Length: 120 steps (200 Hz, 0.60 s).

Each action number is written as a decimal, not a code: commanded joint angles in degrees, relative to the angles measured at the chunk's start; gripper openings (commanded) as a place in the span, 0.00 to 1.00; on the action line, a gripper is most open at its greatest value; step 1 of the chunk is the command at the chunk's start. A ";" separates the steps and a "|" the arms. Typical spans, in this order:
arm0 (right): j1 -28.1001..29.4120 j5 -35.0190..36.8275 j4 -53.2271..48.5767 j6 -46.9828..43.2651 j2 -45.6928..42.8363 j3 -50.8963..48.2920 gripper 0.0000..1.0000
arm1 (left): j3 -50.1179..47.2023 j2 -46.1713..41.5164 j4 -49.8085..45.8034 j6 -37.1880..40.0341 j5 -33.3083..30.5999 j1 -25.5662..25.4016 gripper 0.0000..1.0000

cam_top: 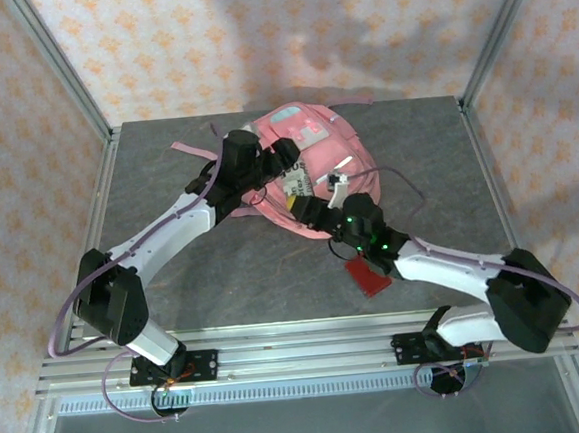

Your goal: Pack books, pencil case, and school supplies into a backpack

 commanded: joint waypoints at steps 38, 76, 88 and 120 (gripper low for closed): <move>-14.62 1.93 -23.33 -0.14 -20.41 -3.53 0.32 | 13.19 14.26 -17.10 24.22 -5.11 -4.97 0.75; -22.89 2.01 -30.74 -0.73 -26.07 -3.42 0.32 | 25.01 25.62 -25.92 36.88 -18.48 -12.10 0.79; -24.50 1.45 -31.08 -0.47 -26.83 -3.91 0.32 | 27.92 28.42 -27.63 39.97 -22.82 -13.80 0.79; -25.68 -0.78 -29.74 0.54 -27.61 -5.57 0.32 | 31.44 32.43 -27.77 43.96 -33.38 -15.90 0.78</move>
